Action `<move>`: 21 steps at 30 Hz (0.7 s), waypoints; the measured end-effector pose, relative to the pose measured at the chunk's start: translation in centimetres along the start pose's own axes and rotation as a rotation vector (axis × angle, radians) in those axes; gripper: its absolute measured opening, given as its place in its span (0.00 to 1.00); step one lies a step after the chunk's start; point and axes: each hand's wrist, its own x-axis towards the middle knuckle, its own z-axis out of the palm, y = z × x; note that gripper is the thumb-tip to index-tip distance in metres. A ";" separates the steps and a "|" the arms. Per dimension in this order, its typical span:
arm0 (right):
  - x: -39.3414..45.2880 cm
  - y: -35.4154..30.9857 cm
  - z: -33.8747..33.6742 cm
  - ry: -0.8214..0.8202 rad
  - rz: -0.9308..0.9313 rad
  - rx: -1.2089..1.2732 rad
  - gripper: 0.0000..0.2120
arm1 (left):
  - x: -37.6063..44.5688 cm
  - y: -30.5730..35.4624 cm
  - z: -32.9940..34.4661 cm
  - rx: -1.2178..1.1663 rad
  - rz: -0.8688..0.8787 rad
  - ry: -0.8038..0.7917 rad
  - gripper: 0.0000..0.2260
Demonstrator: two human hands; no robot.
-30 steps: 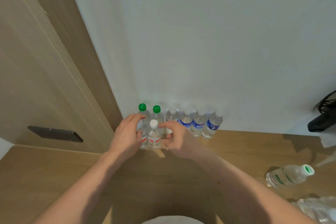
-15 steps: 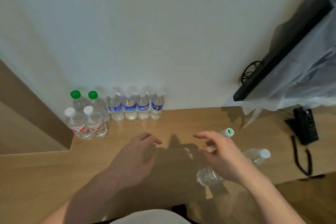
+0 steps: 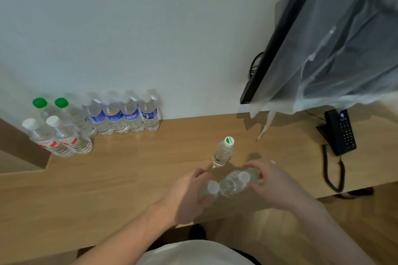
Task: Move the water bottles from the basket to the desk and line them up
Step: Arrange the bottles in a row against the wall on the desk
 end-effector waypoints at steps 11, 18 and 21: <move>3.2 3.2 3.5 -0.016 -0.137 0.049 0.17 | 2.4 0.1 1.8 0.074 -0.156 0.153 0.15; 3.8 3.3 3.4 -0.032 -0.171 0.099 0.10 | 2.9 -2.3 0.7 0.098 -0.296 0.248 0.14; 4.1 3.1 3.8 -0.023 -0.175 0.117 0.07 | 2.6 -2.2 1.0 0.108 -0.307 0.272 0.14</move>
